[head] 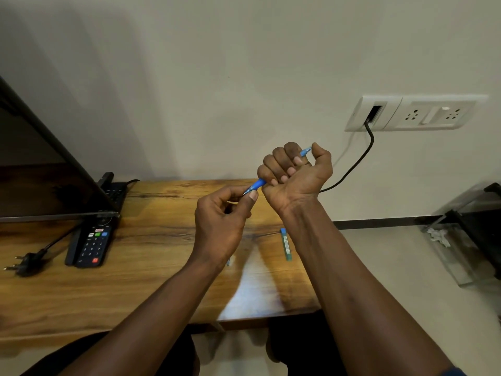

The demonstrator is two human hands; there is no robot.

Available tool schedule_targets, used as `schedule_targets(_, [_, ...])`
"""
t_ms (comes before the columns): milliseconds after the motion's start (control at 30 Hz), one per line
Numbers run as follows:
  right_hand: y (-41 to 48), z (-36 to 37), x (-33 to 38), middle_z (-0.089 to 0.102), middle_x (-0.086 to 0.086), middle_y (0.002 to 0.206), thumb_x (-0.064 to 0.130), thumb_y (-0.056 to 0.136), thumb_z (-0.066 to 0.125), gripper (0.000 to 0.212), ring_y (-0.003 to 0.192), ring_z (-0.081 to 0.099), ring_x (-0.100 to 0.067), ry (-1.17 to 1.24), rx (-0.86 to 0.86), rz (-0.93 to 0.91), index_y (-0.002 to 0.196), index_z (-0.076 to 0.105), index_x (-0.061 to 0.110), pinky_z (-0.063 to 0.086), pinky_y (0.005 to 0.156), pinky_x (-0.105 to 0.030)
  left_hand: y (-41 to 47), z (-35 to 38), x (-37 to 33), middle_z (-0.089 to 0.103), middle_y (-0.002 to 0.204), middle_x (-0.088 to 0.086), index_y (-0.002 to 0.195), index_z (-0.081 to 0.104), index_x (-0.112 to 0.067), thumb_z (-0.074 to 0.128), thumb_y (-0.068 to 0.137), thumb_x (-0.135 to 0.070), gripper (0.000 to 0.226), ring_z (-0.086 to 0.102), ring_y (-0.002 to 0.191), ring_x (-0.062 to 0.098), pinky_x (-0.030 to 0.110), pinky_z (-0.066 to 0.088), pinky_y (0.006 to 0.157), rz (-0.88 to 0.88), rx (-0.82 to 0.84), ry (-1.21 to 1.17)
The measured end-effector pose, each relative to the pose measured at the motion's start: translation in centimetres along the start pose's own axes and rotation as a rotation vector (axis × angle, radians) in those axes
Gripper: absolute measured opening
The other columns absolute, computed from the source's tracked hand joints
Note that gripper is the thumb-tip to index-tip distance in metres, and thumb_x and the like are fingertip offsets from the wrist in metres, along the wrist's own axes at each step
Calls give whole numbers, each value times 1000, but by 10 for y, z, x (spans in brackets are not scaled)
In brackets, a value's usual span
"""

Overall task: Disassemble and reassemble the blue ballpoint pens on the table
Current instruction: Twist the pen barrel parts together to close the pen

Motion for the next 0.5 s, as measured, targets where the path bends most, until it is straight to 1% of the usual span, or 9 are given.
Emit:
schedule_targets(100, [1, 0, 4, 20, 5, 46, 40, 89, 31, 43, 41, 14, -10, -20, -13, -18, 52, 31, 18, 13, 46, -21, 0, 0, -2, 76, 83, 2, 105, 81, -18, 76, 94, -16, 12, 65, 68, 11, 46, 59, 68, 10, 4, 3])
schedule_targets(167, [0, 0, 3, 20, 5, 47, 41, 89, 31, 43, 42, 13, -11, -7, -11, -17, 53, 31, 18, 13, 47, -21, 1, -1, -2, 76, 84, 2, 106, 81, -19, 76, 94, -16, 13, 65, 68, 11, 46, 59, 69, 10, 8, -2])
schedule_targets(267, [0, -1, 0, 20, 5, 47, 43, 90, 33, 44, 42, 12, -11, 2, -19, -4, 55, 31, 18, 13, 46, -22, 0, 0, 1, 76, 82, -1, 103, 81, -20, 77, 94, -15, 11, 64, 67, 9, 40, 58, 67, -3, 4, -9])
schedule_targets(333, [0, -3, 2, 19, 5, 47, 40, 89, 32, 41, 40, 13, -11, -12, -48, -20, 55, 29, 18, 13, 46, -21, 0, 0, 1, 76, 82, -2, 103, 82, -20, 77, 94, -15, 11, 63, 66, 9, 36, 56, 67, -7, -1, -16])
schedule_targets(400, [0, -3, 5, 18, 4, 47, 39, 88, 32, 39, 40, 13, -11, -17, -61, -35, 55, 28, 18, 13, 46, -20, 1, 0, 1, 76, 82, -2, 103, 82, -20, 77, 94, -15, 12, 63, 66, 10, 36, 56, 67, -6, -4, -26])
schedule_targets(500, [0, -4, 2, 19, 5, 47, 43, 90, 33, 42, 41, 13, -11, -2, -52, -20, 56, 29, 18, 13, 47, -21, 1, 0, 2, 76, 80, -3, 103, 82, -19, 77, 93, -14, 12, 63, 66, 10, 35, 56, 67, -9, -4, -33])
Point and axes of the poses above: each hand's wrist, its own y-axis towards the middle knuckle, its own z-axis out of the palm, x = y × z, the point moved 10 cm from there along y, towards the middle knuckle
